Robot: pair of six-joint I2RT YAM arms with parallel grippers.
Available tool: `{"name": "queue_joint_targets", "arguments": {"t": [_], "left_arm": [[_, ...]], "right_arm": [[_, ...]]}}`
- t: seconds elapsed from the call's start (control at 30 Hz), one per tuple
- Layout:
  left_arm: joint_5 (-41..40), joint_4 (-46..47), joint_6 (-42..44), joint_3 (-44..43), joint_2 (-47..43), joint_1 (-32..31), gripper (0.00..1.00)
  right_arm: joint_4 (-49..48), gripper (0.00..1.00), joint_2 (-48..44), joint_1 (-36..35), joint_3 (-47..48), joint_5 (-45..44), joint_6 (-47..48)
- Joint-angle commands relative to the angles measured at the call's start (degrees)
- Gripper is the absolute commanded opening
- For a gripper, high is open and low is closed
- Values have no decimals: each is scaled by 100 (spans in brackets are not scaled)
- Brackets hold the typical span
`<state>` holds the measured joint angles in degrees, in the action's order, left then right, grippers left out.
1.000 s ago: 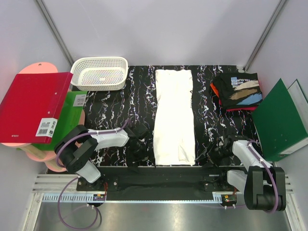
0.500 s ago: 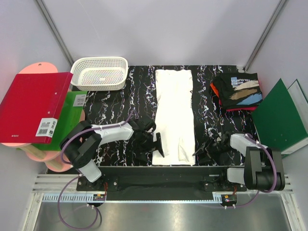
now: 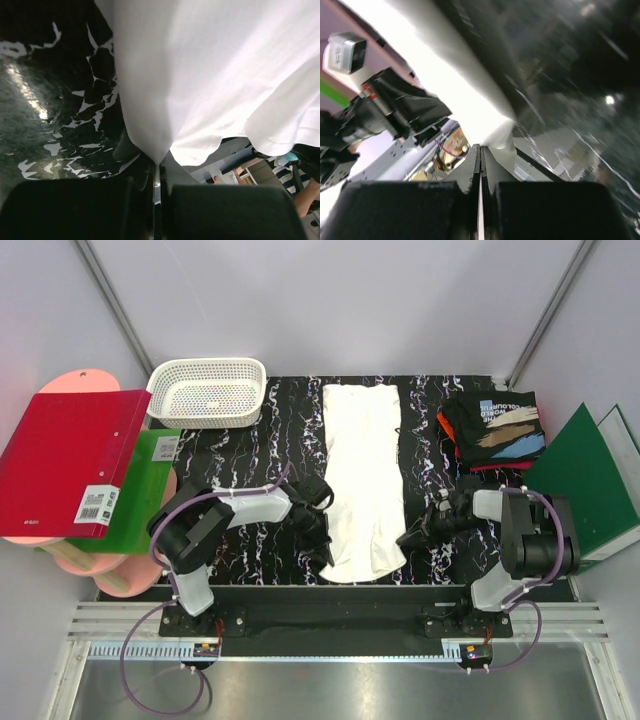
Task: Fold and stack the t-shirts
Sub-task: Grab the bottom of the folded rectangular tshirt with both arms
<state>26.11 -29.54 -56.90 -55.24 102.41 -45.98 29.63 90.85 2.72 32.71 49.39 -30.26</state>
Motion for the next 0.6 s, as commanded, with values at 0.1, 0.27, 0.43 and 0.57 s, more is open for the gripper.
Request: {"name": "queue_joint_targets", "arguments": {"t": [0.1, 0.27, 0.43, 0.57], "left_arm": [[-422, -289, 215, -267, -211, 203, 0], [-615, -693, 294, -740, -643, 317, 0], [-677, -869, 373, -1225, -731, 370, 0], [-537, -922, 461, -1681, -548, 449, 0]], "right_arm": [[755, 0, 628, -17, -124, 326, 38], [1308, 0, -488, -17, 375, 125, -85], [1555, 0, -920, -17, 1393, 185, -261], [1564, 0, -710, -17, 1993, 203, -261]]}}
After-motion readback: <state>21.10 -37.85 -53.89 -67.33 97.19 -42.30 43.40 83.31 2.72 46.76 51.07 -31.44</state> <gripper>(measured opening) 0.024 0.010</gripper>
